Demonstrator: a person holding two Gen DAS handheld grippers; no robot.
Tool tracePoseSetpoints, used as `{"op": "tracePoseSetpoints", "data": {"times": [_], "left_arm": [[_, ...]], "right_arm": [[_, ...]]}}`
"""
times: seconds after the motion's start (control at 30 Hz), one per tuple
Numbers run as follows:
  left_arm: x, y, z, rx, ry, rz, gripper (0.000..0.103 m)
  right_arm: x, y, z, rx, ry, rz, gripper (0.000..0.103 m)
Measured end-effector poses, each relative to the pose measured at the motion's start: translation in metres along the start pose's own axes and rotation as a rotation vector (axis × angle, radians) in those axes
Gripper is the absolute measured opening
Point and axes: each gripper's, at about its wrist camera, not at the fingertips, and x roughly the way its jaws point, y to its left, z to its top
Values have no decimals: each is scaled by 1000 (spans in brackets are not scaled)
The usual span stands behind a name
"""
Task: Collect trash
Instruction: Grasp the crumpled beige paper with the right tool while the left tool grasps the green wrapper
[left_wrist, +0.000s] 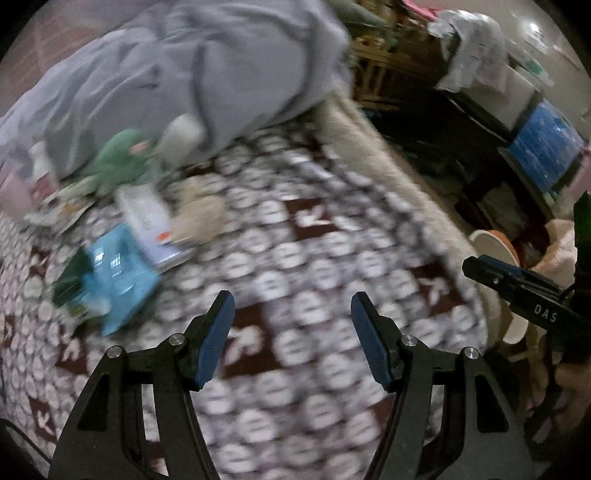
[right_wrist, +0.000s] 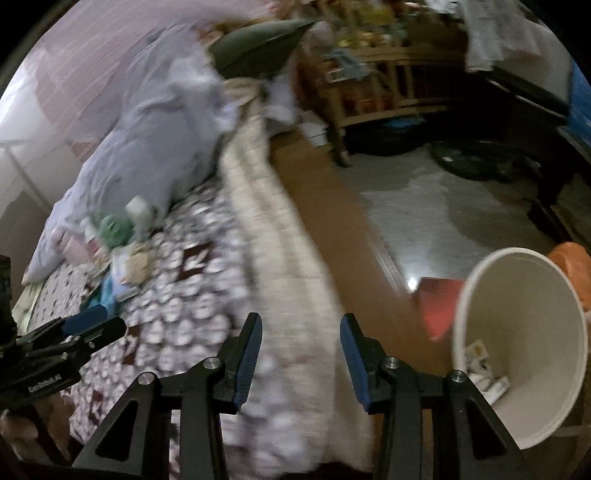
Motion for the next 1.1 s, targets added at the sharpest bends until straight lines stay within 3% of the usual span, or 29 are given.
{"op": "tracePoseSetpoints", "data": {"times": [0.3,0.6,0.73,1.03,1.1], "left_arm": [[-24,110,-17,-187,-14,80,64],[-23,204,-13,-383,18,78,64],[-10,225,-4,-431,41,73,64],[44,239,19,-451,117,35,63],[52,242,19,-471,126,1,45]], "right_arm": [[44,86,9,-123,69,89,51],[102,171,40,-180,115,167,56],[133,192,51,-158,132,186,56],[186,199,62,-80,186,197,56],[189,199,62,-76,170,210,48]]}}
